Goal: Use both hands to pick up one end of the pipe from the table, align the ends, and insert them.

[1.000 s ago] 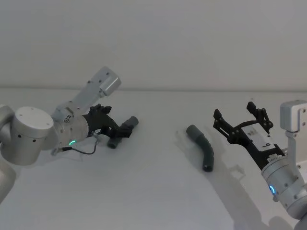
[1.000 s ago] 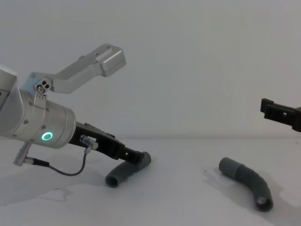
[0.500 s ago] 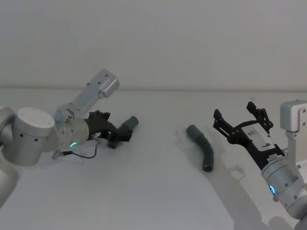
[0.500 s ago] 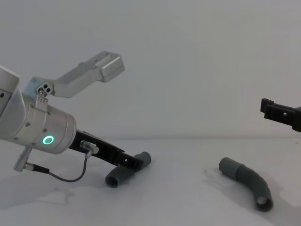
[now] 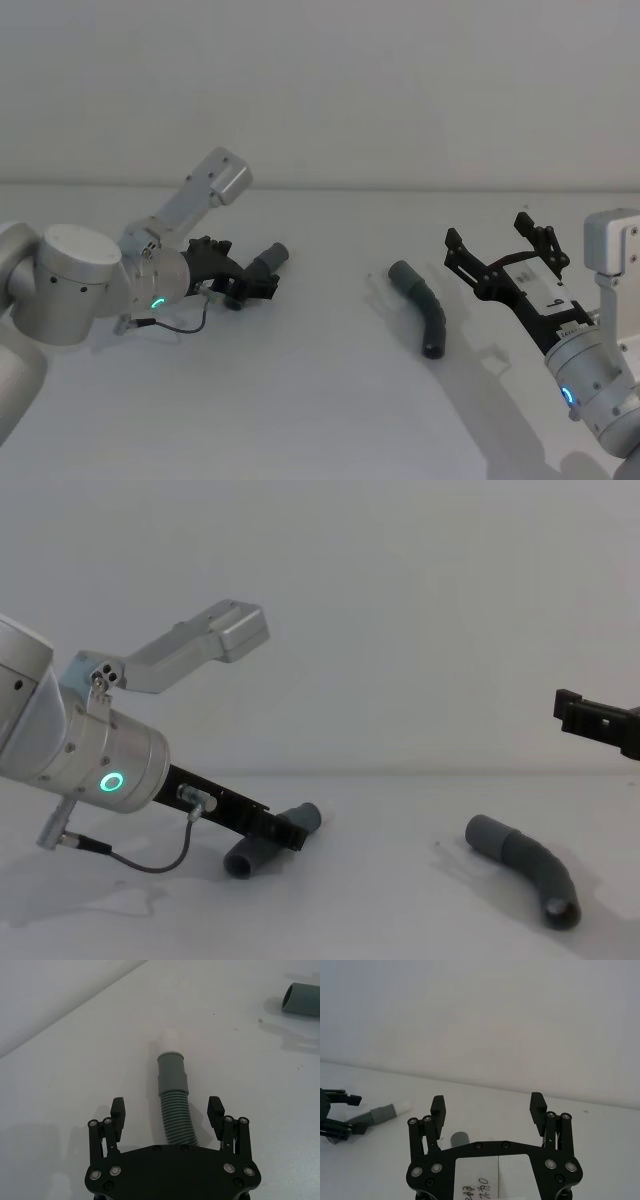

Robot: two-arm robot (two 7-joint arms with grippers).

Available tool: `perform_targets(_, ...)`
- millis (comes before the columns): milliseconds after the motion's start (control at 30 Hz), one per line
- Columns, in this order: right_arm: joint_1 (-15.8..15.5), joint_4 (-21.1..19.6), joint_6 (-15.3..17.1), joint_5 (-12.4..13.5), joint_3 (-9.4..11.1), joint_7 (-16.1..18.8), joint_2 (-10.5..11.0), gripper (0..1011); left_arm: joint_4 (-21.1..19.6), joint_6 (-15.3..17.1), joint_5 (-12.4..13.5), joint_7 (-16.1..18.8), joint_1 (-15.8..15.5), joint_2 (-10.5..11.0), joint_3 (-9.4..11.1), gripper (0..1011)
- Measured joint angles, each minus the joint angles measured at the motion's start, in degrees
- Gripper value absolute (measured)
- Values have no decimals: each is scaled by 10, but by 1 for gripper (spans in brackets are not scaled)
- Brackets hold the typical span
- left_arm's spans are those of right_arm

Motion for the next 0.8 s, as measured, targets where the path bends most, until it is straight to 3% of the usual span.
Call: perform_targets(800, 0, 0, 0, 0, 0, 0, 0, 1001, 25, 18, 5, -3, -8, -21, -8, 1001)
